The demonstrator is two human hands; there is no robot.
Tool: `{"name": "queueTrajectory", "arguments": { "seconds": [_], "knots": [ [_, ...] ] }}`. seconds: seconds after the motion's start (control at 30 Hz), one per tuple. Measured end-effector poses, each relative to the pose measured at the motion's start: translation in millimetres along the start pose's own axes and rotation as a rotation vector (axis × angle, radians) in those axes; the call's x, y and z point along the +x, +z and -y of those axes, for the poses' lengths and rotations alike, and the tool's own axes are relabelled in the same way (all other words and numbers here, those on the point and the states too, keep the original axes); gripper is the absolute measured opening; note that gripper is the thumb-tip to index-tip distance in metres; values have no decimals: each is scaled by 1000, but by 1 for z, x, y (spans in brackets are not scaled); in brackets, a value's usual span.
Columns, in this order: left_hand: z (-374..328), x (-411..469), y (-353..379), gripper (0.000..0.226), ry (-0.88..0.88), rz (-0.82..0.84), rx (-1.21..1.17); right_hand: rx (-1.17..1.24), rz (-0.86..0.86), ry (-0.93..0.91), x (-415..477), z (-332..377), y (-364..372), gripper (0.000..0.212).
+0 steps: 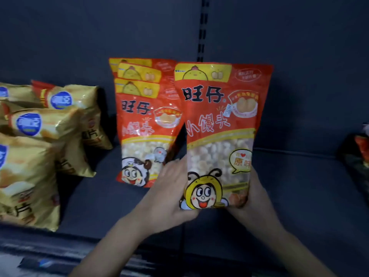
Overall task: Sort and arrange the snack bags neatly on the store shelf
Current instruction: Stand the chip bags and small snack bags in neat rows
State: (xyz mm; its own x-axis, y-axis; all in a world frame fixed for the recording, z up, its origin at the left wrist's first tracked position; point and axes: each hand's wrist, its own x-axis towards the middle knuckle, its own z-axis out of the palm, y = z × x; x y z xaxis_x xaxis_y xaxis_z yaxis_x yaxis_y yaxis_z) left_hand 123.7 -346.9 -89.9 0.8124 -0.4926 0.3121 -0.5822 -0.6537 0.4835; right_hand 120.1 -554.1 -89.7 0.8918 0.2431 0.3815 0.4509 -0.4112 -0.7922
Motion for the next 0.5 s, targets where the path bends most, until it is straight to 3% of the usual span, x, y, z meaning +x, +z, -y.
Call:
{"name": "queueTrajectory", "arguments": {
  "seconds": [0.13,0.33,0.5],
  "knots": [
    [36,-37,-25,78,-91,-48,93,-24,74,-51,21,11,52,48],
    [83,-80,-46,89,-178,-16,350,-473,149,-152,27,-2,115,87],
    [117,-91,-44,102,-278,43,538,-766,166,-178,27,-2,139,97]
  ]
}}
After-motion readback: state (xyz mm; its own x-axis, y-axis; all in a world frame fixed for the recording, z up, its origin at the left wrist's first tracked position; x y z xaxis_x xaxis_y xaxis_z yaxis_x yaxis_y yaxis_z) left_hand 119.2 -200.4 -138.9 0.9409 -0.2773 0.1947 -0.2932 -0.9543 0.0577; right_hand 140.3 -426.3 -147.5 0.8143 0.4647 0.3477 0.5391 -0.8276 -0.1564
